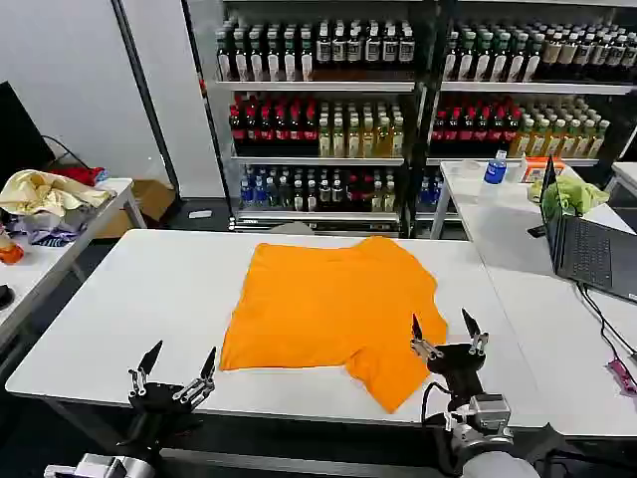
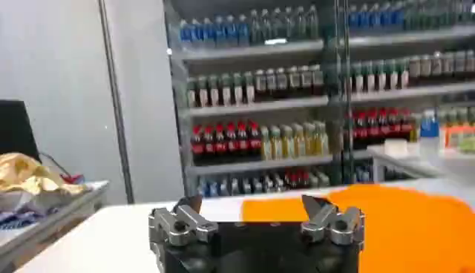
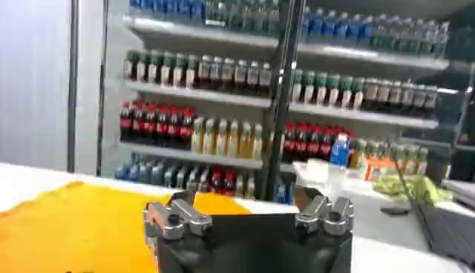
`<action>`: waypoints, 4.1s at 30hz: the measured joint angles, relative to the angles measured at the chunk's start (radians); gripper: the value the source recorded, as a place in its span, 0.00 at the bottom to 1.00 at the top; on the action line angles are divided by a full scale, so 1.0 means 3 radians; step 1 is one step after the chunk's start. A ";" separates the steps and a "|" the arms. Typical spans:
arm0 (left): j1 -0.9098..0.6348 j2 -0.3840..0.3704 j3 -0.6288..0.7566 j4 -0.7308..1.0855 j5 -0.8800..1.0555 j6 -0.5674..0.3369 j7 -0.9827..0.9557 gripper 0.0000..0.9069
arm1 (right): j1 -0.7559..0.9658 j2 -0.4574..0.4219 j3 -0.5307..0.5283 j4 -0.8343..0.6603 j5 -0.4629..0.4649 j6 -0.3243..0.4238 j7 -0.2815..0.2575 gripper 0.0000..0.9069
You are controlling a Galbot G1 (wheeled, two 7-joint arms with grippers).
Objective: Fold and organize the clothes.
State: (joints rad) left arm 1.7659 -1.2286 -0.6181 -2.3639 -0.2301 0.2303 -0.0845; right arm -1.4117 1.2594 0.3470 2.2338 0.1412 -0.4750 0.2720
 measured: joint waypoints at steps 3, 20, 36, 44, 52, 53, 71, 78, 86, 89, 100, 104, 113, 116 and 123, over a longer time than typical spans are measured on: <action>-0.0008 0.0023 -0.0001 0.0027 -0.0022 0.0192 0.0004 1.00 | 0.0018 -0.0006 -0.0093 -0.0058 0.0030 -0.0083 0.0058 1.00; -0.0255 0.0211 0.0061 0.0341 -0.0229 0.0917 -0.0088 1.00 | 0.0014 0.0019 -0.0369 -0.0389 0.0188 -0.0288 0.0299 1.00; -0.0800 0.0282 0.0288 0.0803 -0.0524 0.1102 -0.0212 1.00 | 0.0012 0.0139 -0.0465 -0.0614 0.0290 -0.0327 0.0404 1.00; -0.1092 0.0282 0.0468 0.1012 -0.0590 0.1127 -0.0245 1.00 | 0.0010 0.0188 -0.0487 -0.0678 0.0293 -0.0323 0.0438 1.00; -0.1304 0.0262 0.0616 0.1194 -0.0617 0.1143 -0.0250 0.60 | -0.0018 0.0196 -0.0483 -0.0691 0.0299 -0.0329 0.0448 1.00; -0.1319 0.0259 0.0633 0.1218 -0.0616 0.1146 -0.0256 0.20 | -0.0023 0.0195 -0.0482 -0.0688 0.0299 -0.0330 0.0448 1.00; -0.1402 0.0292 0.0808 0.1410 -0.0555 0.1150 -0.0235 0.01 | -0.0103 0.0184 -0.0499 -0.0652 0.0332 -0.0338 0.0445 0.00; -0.1388 0.0290 0.0810 0.1403 -0.0570 0.1150 -0.0204 0.01 | -0.0117 0.0187 -0.0489 -0.0645 0.0336 -0.0341 0.0468 0.00; -0.1366 0.0274 0.0800 0.1399 -0.0600 0.1150 -0.0171 0.01 | -0.0160 0.0198 -0.0463 -0.0593 0.0360 -0.0342 0.0493 0.00; -0.1352 0.0276 0.0791 0.1382 -0.0620 0.1150 -0.0166 0.01 | -0.0189 0.0186 -0.0453 -0.0539 0.0354 -0.0332 0.0488 0.00; -0.1180 0.0319 0.0684 0.1132 -0.0748 0.1169 -0.0135 0.01 | -0.0443 0.0081 -0.0301 -0.0102 0.0301 -0.0265 0.0394 0.00; -0.1055 0.0331 0.0610 0.0947 -0.0775 0.1159 -0.0130 0.01 | -0.0550 0.0056 -0.0222 0.0063 0.0269 -0.0237 0.0355 0.00; -0.0758 0.0338 0.0463 0.0569 -0.0782 0.1117 -0.0123 0.01 | -0.0678 -0.0008 -0.0064 0.0311 0.0254 -0.0218 0.0287 0.00; -0.0695 0.0356 0.0423 0.0469 -0.0788 0.1113 -0.0118 0.01 | -0.0663 -0.0041 -0.0047 0.0326 0.0250 -0.0205 0.0273 0.00; -0.0671 0.0445 0.0406 0.0379 -0.0775 0.1107 -0.0116 0.01 | -0.0466 -0.0144 -0.0040 0.0232 0.0258 -0.0195 0.0215 0.00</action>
State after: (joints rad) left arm 1.5645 -1.0950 -0.4964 -2.2502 -0.4627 0.5625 -0.1194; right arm -1.5516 1.2161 0.3349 2.3034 0.2187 -0.5335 0.3366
